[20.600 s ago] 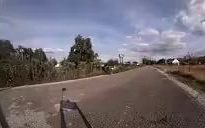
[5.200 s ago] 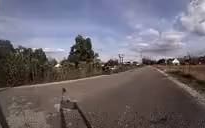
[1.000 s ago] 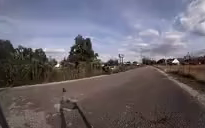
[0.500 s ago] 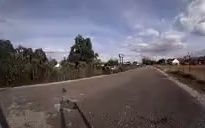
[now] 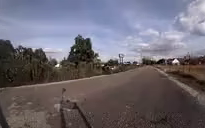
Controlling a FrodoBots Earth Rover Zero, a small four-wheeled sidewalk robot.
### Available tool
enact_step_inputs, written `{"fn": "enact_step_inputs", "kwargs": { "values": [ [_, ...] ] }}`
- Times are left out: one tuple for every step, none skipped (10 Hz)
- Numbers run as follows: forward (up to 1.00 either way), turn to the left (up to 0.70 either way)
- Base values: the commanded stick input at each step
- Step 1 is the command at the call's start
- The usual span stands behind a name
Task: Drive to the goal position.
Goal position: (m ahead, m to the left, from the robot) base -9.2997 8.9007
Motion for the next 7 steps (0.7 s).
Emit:
{"fn": "enact_step_inputs", "kwargs": {
  "values": [
    [0.05, 0.00],
    [0.05, 0.00],
    [0.05, 0.00],
    [0.05, 0.00],
    [0.04, 0.00],
    [0.04, 0.00],
    [0.05, 0.00]
  ]
}}
